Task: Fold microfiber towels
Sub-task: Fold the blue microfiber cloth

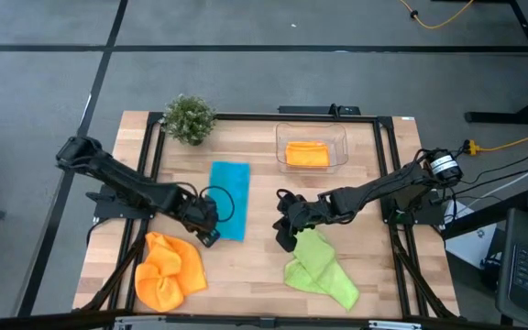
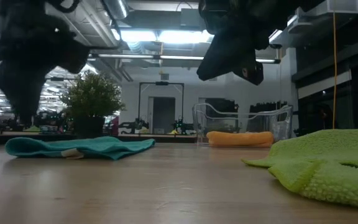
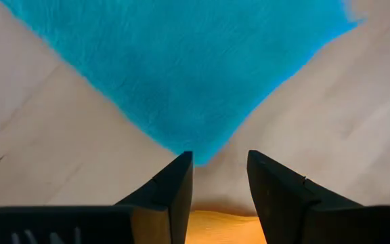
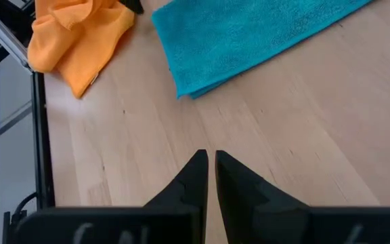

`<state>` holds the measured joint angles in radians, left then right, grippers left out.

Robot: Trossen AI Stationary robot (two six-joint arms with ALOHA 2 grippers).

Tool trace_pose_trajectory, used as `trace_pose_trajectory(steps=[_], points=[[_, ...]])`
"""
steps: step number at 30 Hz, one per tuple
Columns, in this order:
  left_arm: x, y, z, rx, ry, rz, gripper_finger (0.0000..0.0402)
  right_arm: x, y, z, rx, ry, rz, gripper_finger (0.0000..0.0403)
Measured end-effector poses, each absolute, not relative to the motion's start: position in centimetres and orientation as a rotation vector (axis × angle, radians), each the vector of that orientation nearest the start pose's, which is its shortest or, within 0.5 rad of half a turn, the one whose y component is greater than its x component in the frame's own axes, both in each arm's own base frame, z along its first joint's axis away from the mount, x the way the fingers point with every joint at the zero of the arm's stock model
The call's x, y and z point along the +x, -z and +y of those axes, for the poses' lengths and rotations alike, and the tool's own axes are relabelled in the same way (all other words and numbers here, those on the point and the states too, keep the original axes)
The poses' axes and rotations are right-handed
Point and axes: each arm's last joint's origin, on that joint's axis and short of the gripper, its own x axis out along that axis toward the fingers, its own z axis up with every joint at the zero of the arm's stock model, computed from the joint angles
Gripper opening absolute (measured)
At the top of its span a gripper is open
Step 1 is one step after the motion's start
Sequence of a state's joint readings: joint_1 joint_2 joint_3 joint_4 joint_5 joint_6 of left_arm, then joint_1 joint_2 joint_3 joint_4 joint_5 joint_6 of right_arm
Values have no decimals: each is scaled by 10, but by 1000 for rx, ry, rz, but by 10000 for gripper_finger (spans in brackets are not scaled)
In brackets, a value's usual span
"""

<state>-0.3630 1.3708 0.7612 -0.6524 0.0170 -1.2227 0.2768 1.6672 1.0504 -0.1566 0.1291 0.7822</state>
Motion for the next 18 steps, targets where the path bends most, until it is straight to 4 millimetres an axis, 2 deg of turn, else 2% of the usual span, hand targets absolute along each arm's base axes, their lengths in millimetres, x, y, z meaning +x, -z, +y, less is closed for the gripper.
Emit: trace_pose_trajectory(steps=[4,10,15,18], points=[[219,-160,-89,-793,-557,1308,135,336,-206,92,585,163,772,32],[229,-141,-95,-757,-594,1341,135,336,-206,92,587,163,772,32],[234,-142,-98,-754,-603,1370,135,336,-206,92,588,163,773,32],[238,-157,-102,-771,-572,1358,135,336,-205,92,594,145,789,32]])
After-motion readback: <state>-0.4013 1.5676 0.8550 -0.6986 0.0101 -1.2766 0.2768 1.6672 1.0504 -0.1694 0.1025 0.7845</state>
